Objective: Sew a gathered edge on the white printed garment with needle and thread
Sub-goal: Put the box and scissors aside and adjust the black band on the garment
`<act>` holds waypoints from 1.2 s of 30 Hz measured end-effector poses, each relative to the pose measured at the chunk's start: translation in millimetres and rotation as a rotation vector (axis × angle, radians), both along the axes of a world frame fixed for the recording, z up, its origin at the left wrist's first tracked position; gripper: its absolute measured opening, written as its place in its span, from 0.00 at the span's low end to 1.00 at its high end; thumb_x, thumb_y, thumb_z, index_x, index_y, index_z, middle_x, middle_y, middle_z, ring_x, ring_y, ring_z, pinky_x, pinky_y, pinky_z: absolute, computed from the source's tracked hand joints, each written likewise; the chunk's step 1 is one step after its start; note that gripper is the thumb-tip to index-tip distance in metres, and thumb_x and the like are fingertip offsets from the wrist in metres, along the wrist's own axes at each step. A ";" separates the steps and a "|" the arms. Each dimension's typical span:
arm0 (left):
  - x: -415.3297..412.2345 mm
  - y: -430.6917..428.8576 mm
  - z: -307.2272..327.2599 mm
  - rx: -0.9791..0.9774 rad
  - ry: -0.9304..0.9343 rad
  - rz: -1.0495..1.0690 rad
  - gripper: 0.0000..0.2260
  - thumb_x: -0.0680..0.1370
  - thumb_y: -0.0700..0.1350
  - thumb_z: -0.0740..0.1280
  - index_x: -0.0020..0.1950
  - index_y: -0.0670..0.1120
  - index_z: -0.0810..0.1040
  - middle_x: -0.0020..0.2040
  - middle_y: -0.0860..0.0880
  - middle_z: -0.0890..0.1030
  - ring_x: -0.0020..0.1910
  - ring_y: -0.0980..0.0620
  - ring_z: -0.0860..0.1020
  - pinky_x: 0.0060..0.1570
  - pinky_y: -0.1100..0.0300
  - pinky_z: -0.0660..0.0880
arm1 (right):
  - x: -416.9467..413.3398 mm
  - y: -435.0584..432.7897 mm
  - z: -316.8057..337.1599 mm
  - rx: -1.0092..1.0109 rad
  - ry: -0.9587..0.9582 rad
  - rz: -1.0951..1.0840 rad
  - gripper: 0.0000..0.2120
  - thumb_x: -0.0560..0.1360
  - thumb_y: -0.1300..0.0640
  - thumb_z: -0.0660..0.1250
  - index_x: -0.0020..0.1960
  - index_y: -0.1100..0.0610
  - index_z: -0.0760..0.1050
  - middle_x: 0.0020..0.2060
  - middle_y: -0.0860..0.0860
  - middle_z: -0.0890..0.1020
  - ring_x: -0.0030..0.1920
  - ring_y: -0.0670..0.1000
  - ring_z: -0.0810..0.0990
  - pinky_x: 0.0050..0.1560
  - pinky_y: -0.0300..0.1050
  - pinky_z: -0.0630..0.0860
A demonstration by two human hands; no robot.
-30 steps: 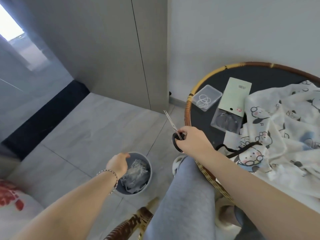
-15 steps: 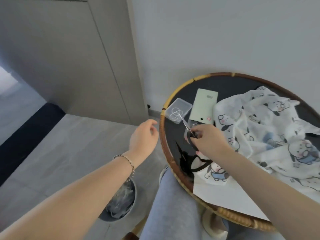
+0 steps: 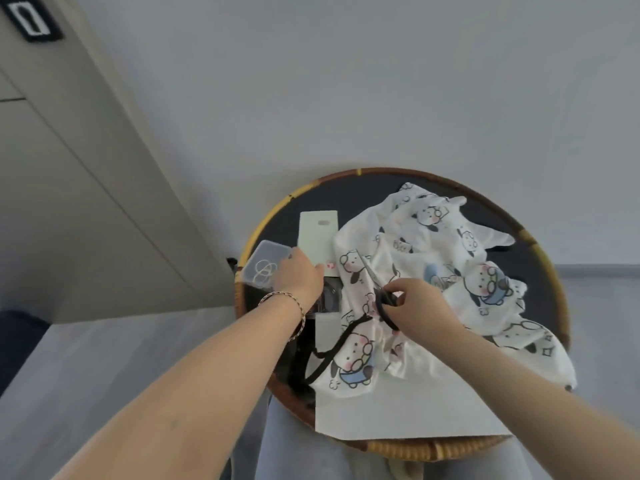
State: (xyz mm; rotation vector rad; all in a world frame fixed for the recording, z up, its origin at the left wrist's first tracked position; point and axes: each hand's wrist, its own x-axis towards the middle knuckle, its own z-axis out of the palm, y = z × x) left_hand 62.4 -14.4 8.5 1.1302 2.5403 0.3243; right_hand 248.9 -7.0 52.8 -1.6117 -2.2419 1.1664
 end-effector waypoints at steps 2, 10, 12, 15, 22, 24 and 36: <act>4.6 8.8 1.1 0.035 -0.103 0.111 0.17 0.79 0.51 0.60 0.61 0.40 0.67 0.57 0.41 0.77 0.54 0.41 0.77 0.48 0.52 0.74 | 6.4 -1.0 -1.2 0.005 0.008 -0.014 0.07 0.74 0.54 0.64 0.49 0.52 0.79 0.28 0.46 0.78 0.25 0.43 0.78 0.26 0.34 0.72; 3.5 23.8 29.8 0.490 -0.632 0.456 0.06 0.79 0.41 0.60 0.53 0.41 0.73 0.51 0.44 0.80 0.40 0.47 0.81 0.44 0.51 0.80 | 18.4 -6.2 6.9 0.078 0.023 -0.005 0.08 0.73 0.52 0.65 0.52 0.49 0.73 0.27 0.44 0.73 0.29 0.45 0.73 0.29 0.37 0.67; 10.9 17.6 42.8 0.643 -0.761 0.521 0.09 0.79 0.41 0.59 0.58 0.40 0.72 0.51 0.45 0.79 0.34 0.53 0.81 0.35 0.58 0.80 | 16.6 -11.4 15.6 0.129 -0.002 0.057 0.08 0.73 0.51 0.65 0.52 0.47 0.73 0.29 0.43 0.74 0.30 0.45 0.74 0.29 0.37 0.68; 21.1 5.4 57.3 0.718 -0.918 0.517 0.12 0.80 0.43 0.59 0.62 0.41 0.71 0.53 0.42 0.80 0.35 0.52 0.82 0.28 0.62 0.78 | 10.6 -18.9 27.7 0.168 -0.022 0.108 0.10 0.72 0.50 0.65 0.53 0.45 0.74 0.37 0.44 0.79 0.36 0.47 0.76 0.36 0.38 0.72; 44.6 -28.0 79.4 0.681 -0.839 0.296 0.13 0.81 0.46 0.58 0.63 0.43 0.70 0.51 0.42 0.81 0.37 0.49 0.82 0.30 0.60 0.79 | 2.3 -22.4 48.2 0.269 -0.104 0.129 0.10 0.74 0.54 0.61 0.54 0.50 0.75 0.44 0.49 0.81 0.42 0.51 0.77 0.38 0.42 0.75; 48.5 -31.7 84.8 0.661 -0.887 0.281 0.13 0.81 0.47 0.58 0.63 0.44 0.70 0.50 0.43 0.81 0.36 0.50 0.82 0.28 0.61 0.79 | -0.2 -25.6 50.0 0.259 -0.085 0.160 0.12 0.75 0.56 0.60 0.58 0.53 0.72 0.49 0.52 0.80 0.46 0.52 0.76 0.39 0.43 0.73; 64.2 -39.1 91.3 0.710 -1.070 0.211 0.10 0.81 0.49 0.56 0.59 0.50 0.72 0.47 0.46 0.84 0.42 0.50 0.83 0.43 0.54 0.81 | 6.6 -25.6 26.3 0.723 0.213 0.015 0.12 0.70 0.48 0.70 0.52 0.49 0.82 0.48 0.51 0.78 0.50 0.57 0.73 0.49 0.52 0.73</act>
